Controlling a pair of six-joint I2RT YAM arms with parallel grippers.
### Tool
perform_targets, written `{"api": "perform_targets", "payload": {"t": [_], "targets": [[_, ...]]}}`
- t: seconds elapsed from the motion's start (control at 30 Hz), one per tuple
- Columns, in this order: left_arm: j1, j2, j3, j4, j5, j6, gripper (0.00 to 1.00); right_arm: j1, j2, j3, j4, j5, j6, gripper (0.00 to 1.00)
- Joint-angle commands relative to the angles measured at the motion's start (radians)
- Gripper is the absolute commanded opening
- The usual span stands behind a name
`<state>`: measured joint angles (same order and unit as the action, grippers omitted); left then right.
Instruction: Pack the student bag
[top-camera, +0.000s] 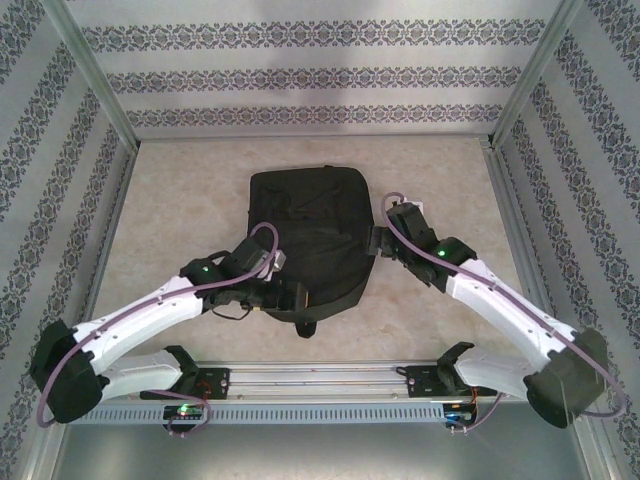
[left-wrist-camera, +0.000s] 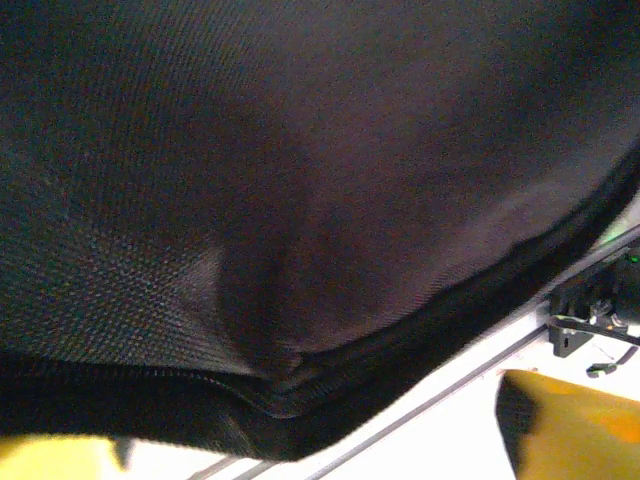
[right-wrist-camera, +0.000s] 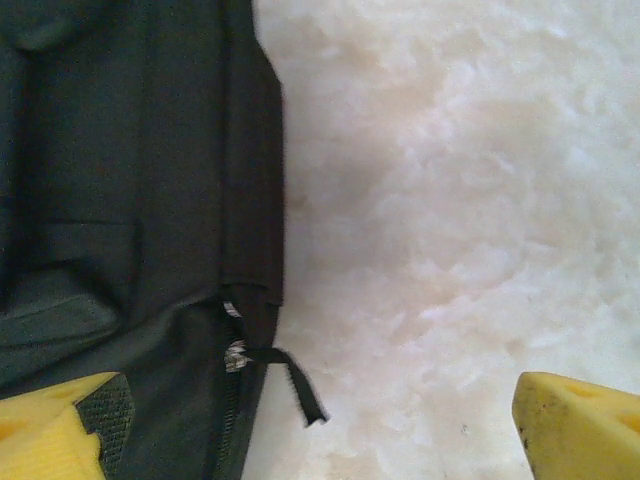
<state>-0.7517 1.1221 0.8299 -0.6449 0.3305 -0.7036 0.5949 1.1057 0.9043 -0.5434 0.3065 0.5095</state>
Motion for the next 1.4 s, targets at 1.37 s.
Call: {"api": "perform_targets", "payload": {"t": [1.37], "targets": [[0.849,0.46,-0.531,1.739,-0.177,0.628,1.0,-0.549,0.277,-0.653,1.535,-0.213,-0.495,0.98]]}}
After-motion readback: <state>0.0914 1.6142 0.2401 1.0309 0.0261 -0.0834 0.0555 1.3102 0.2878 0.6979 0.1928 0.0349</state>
